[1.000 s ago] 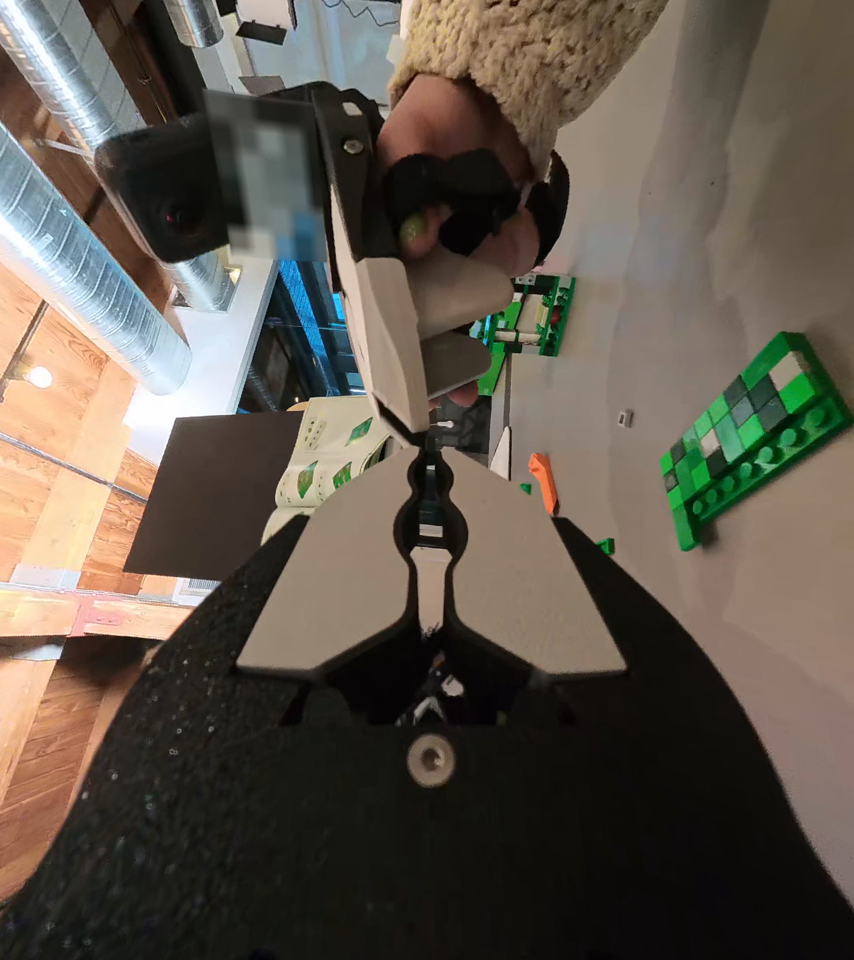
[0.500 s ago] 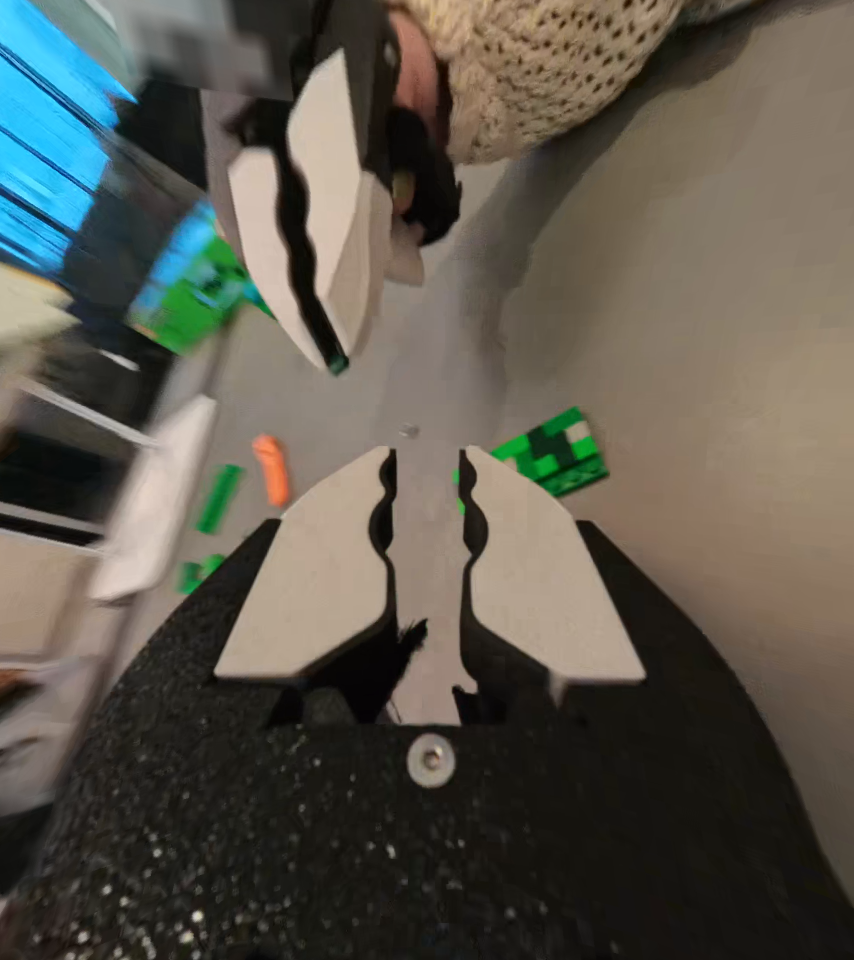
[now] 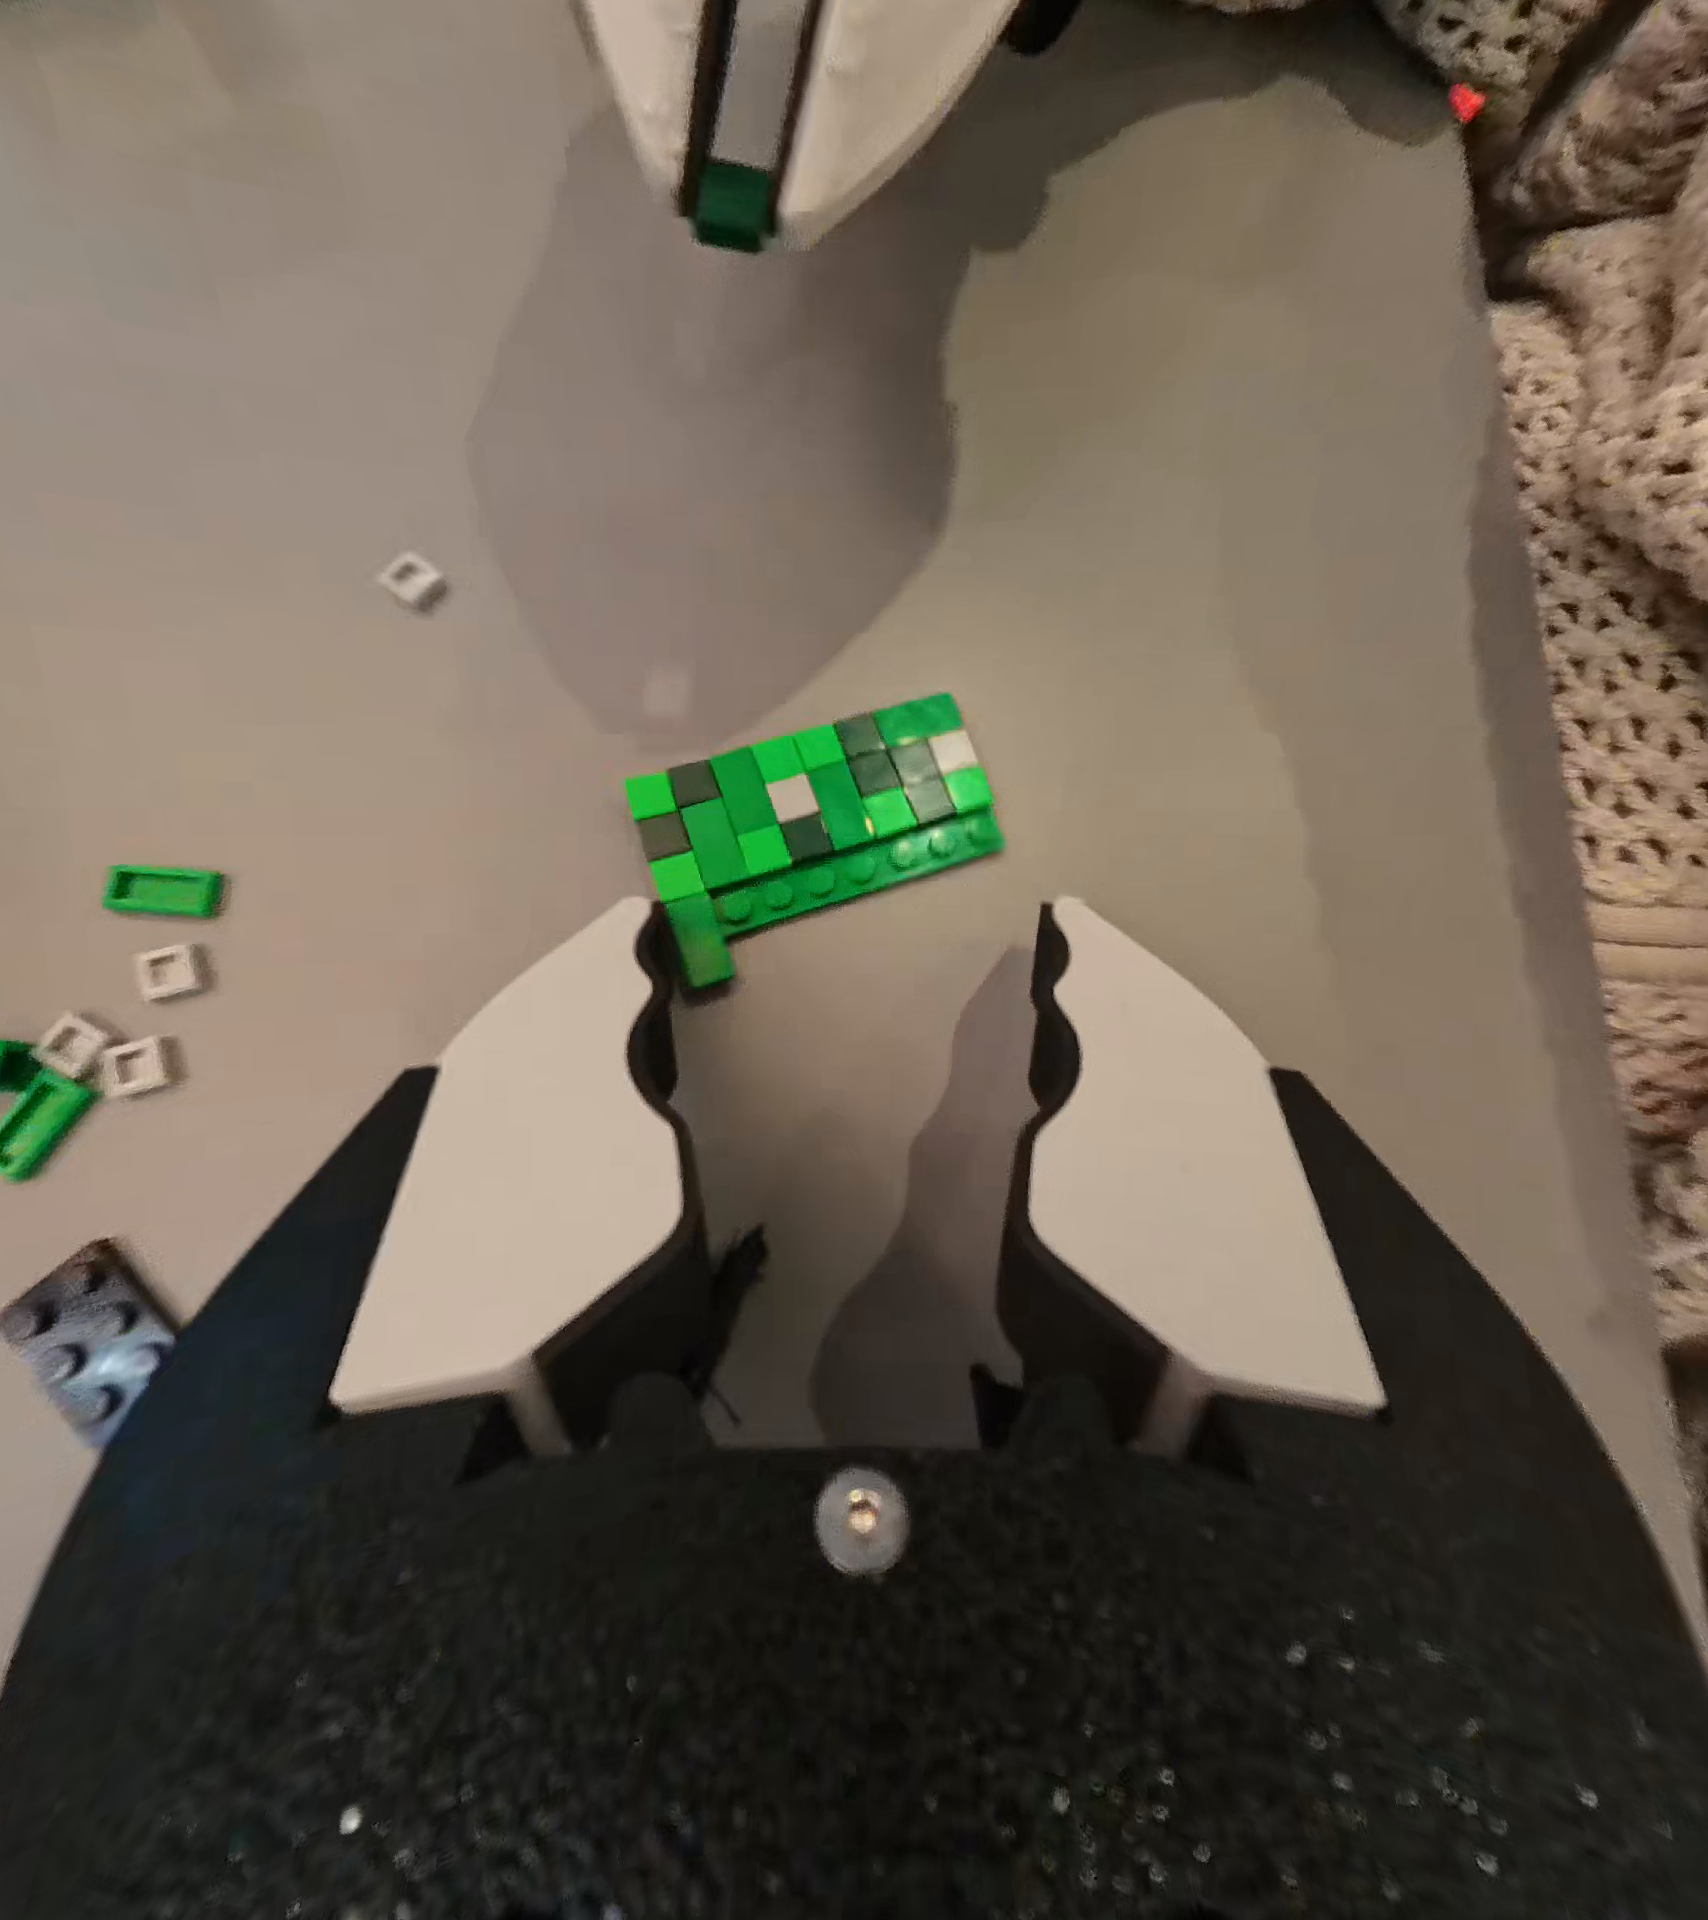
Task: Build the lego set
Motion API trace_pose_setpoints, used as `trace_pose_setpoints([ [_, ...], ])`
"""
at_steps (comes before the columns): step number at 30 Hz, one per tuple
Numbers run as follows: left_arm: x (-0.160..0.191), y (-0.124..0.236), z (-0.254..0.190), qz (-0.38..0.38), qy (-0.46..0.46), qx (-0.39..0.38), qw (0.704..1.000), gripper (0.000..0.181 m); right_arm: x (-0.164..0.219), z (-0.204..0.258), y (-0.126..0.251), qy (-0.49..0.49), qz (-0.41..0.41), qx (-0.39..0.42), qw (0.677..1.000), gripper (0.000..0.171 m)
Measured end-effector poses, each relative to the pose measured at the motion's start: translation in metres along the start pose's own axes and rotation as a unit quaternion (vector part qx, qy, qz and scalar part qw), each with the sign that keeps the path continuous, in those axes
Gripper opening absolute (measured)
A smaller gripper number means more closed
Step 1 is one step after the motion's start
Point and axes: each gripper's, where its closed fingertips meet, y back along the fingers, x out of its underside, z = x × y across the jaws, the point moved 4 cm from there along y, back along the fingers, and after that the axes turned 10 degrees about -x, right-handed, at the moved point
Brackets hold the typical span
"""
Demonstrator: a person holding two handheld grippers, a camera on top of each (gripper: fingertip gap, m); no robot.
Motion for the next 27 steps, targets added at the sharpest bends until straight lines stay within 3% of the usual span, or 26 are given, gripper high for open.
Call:
trace_pose_setpoints([
  [1, 0.0, 0.001, -0.006, 0.007, -0.004, 0.015, 1.0, 0.062, 0.0, 0.001, 0.001, 0.002, 0.001, 0.004, 1.0, 0.008],
  [4, -0.004, 0.001, -0.03, 0.012, 0.007, 0.089, 0.996, 0.061, 0.002, 0.006, 0.002, 0.002, 0.005, 0.01, 1.0, 0.008],
  [6, -0.006, 0.002, -0.045, 0.011, -0.007, 0.145, 0.989, 0.047, 0.003, 0.01, 0.002, 0.001, 0.006, 0.008, 1.0, 0.008],
  [7, -0.005, 0.0, -0.044, 0.009, -0.031, 0.132, 0.991, 0.041, 0.004, 0.013, 0.002, -0.002, 0.007, 0.005, 1.0, 0.008],
  [10, -0.003, -0.007, -0.032, -0.006, -0.106, 0.051, 0.993, 0.053, 0.008, 0.025, -0.001, -0.006, 0.014, -0.016, 1.0, 0.008],
  [15, -0.008, -0.014, -0.041, -0.019, -0.101, 0.076, 0.992, 0.073, 0.011, 0.038, -0.005, 0.013, 0.036, -0.031, 0.999, 0.008],
  [27, -0.013, -0.024, -0.045, -0.035, -0.127, 0.052, 0.99, 0.041, 0.016, 0.061, -0.017, 0.019, 0.035, -0.038, 0.998, 0.007],
])
